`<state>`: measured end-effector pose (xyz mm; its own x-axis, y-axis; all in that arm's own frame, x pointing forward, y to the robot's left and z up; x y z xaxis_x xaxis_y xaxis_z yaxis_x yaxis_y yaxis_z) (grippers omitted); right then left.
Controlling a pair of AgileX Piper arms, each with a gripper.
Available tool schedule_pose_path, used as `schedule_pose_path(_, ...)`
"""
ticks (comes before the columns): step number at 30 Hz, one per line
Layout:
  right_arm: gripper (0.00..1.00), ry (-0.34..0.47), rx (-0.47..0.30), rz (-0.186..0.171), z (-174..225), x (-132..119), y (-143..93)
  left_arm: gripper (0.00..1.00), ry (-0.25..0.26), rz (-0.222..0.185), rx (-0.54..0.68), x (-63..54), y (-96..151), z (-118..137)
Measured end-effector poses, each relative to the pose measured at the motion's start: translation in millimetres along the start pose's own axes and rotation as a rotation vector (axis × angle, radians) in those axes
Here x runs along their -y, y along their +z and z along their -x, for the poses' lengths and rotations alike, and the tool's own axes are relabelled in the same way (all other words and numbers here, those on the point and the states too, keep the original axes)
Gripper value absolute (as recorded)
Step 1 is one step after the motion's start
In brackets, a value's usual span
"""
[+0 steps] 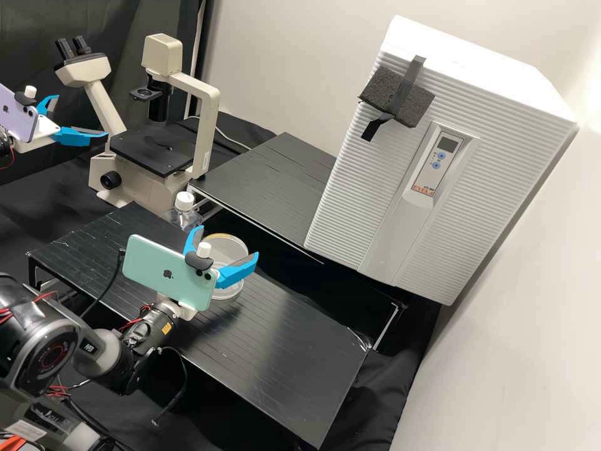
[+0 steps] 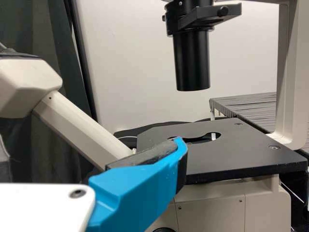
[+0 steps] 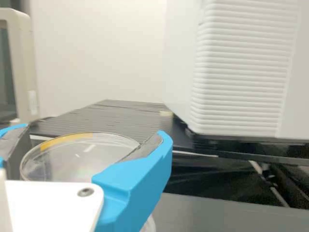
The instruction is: Close the petri dish lid.
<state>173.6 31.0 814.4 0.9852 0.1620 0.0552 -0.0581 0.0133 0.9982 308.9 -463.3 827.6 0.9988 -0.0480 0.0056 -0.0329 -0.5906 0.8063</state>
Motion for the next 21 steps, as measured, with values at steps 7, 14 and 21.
schedule_pose_path(7, 0.0, -0.035, 0.037, 0.038, 2.8, -2.3, 4.4, 1.0, 0.0, 0.0, 0.0, 0.0, 0.0, 0.0)
schedule_pose_path(14, 0.0, -0.089, 0.02, 0.072, 6.9, -1.6, 2.0, 1.0, 0.0, 0.0, 0.0, 0.0, 0.0, 0.0)
schedule_pose_path(21, 0.0, -0.122, 0.013, 0.079, 9.7, -2.1, 1.4, 1.0, 0.0, 0.0, 0.0, 0.0, 0.0, 0.0)
